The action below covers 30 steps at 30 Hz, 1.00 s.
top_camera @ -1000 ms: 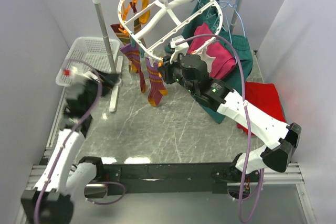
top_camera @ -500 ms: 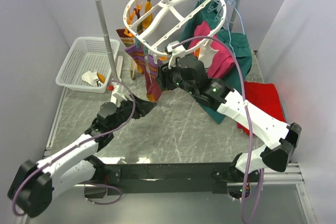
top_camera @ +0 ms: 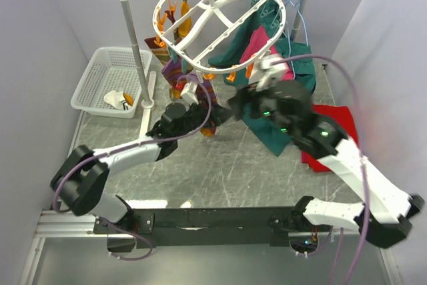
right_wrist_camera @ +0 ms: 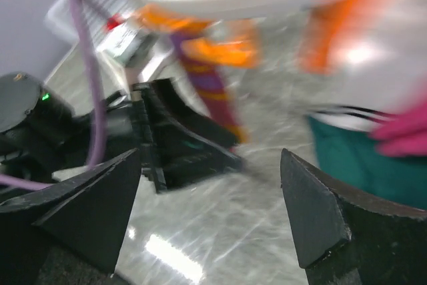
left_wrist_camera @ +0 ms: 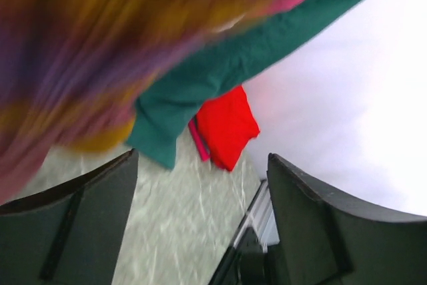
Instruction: Remove the socks clipped to the hanger
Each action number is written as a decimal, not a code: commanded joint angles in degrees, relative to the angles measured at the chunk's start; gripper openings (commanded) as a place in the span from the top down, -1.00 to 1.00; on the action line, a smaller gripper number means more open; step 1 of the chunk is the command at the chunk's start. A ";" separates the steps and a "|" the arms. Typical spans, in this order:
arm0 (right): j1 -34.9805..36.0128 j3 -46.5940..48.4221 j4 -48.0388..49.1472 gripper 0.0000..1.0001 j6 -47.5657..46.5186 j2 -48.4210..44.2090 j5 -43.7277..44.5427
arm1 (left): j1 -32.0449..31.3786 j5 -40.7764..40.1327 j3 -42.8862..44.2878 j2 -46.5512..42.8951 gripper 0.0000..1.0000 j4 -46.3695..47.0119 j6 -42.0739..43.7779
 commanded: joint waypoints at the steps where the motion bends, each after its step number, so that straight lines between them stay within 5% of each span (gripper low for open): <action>1: -11.08 -4.19 0.03 -0.80 0.93 -8.76 -1.24 | -0.18 -2.73 7.35 4.54 -0.71 0.70 0.53; 10: -25.87 -14.66 11.28 -0.78 3.30 -12.56 -12.41 | 0.34 -10.30 10.35 3.15 -0.90 -5.55 2.55; 30: -30.36 -14.77 22.98 -0.79 -0.65 -2.20 -19.72 | 4.56 -14.00 9.12 -6.26 -0.98 -14.52 7.83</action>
